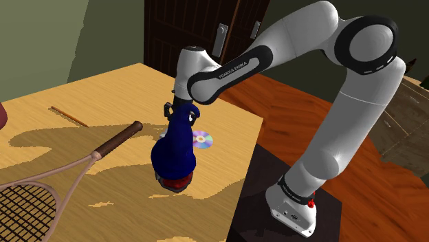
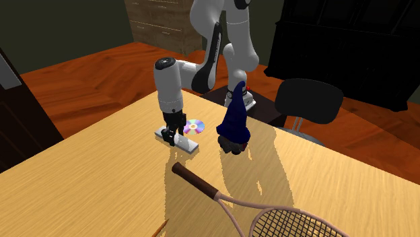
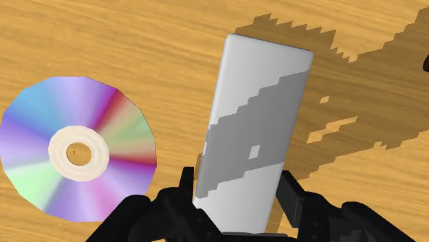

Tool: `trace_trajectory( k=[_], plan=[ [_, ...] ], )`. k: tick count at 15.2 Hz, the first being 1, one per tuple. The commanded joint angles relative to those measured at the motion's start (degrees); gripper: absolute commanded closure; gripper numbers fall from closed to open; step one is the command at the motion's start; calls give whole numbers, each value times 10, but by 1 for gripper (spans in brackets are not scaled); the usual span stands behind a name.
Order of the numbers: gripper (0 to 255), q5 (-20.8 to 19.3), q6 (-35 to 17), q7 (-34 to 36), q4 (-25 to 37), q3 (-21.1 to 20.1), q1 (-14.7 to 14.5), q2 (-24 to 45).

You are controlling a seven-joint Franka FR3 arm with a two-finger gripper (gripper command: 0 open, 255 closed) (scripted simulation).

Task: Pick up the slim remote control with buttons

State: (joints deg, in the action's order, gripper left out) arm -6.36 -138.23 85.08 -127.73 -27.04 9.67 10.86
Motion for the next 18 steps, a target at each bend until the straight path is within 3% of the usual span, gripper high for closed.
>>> trace_trajectory(
  k=[1,7,18],
  plan=[
    [255,0,-1,0,0,0,0,1],
    [255,0,-1,0,-1,0,0,1],
    [255,42,77,-29,25,-10,8,-60]
  ],
)
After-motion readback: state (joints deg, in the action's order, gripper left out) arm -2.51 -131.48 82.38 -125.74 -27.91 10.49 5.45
